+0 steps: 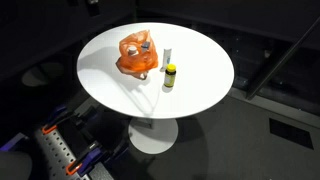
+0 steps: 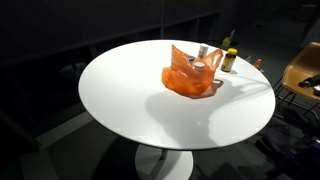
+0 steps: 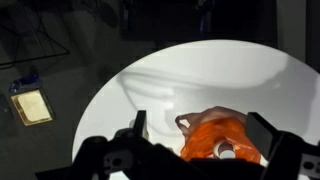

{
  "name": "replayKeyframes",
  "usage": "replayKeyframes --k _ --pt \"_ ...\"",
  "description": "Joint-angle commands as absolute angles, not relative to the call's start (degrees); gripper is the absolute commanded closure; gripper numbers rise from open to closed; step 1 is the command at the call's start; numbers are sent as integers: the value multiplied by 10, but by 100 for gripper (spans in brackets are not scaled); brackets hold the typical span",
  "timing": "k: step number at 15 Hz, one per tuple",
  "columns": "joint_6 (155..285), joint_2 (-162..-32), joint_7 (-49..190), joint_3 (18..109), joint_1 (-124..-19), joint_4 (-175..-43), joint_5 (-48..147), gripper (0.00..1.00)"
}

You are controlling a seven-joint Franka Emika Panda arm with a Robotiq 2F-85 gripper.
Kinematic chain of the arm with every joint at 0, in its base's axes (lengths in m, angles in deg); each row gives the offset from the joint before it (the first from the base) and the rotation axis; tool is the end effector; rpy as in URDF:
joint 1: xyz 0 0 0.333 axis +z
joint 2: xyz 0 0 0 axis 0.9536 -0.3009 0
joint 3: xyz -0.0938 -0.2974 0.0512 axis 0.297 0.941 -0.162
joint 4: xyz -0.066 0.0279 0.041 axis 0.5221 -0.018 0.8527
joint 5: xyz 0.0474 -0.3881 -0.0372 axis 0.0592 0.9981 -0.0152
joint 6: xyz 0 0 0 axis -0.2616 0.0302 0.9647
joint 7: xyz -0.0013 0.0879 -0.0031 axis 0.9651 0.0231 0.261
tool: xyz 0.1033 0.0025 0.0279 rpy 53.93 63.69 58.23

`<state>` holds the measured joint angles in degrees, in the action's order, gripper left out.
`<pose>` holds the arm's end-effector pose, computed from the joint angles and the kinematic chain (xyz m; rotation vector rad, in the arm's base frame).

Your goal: Pick up the white medicine bottle from the orange plastic and put it on the table

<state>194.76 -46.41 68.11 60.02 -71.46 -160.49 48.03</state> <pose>0.3662 0.0032 0.4799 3.1220 -0.0197 -0.0181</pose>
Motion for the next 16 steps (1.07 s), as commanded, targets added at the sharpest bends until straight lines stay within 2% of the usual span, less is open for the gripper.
replayKeyframes --k 1,9,16 --pt "1946 -464 679 597 -719 -1604 478 0" --pt "1946 -464 679 597 -719 -1604 478 0" --pt "1965 -517 700 595 -721 -1547 472 0"
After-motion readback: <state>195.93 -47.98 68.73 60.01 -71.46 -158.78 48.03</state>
